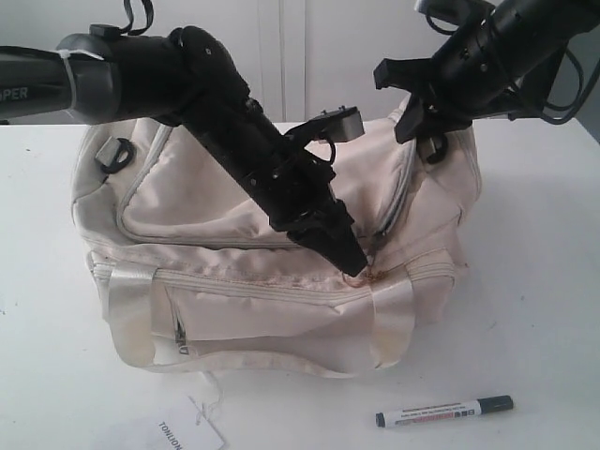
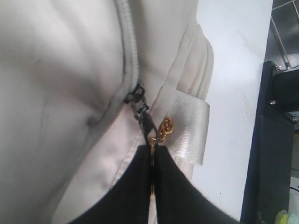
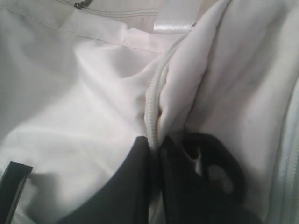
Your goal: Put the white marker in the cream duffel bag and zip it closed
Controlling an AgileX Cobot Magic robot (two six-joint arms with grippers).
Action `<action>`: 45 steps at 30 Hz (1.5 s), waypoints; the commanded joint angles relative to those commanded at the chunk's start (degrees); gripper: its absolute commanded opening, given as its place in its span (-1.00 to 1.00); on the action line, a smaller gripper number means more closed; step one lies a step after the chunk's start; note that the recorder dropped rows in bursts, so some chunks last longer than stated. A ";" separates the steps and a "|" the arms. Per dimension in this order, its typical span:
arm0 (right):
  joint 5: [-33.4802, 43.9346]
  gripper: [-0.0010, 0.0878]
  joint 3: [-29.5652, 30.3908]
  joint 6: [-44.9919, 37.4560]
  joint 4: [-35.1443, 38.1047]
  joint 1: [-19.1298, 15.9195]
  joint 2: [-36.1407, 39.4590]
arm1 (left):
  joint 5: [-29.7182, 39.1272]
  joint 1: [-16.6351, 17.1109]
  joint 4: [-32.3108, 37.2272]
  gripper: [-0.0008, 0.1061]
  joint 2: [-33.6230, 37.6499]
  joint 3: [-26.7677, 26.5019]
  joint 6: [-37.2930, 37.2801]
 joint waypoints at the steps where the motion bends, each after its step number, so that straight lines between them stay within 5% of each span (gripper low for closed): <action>1: -0.11 -0.98 0.00 0.00 -0.11 0.00 0.00 | 0.00 -0.46 1.16 -0.99 -0.23 0.00 -0.48; 11: 0.09 -0.98 0.00 0.00 -2.18 0.00 0.45 | -3.41 -5.11 12.22 -0.99 -2.39 0.00 -3.79; 27: 0.78 -0.98 0.00 0.11 -2.49 0.00 2.01 | -7.87 -5.19 20.05 -0.99 -7.62 0.00 -7.25; 31: 0.78 -0.98 0.00 0.11 -2.49 0.00 2.01 | -6.03 -5.19 26.87 -0.99 -7.84 0.00 -7.50; 45: 1.73 -0.95 0.00 4.24 -1.99 0.00 1.99 | -6.75 -5.19 27.92 -0.99 -8.19 0.00 -7.63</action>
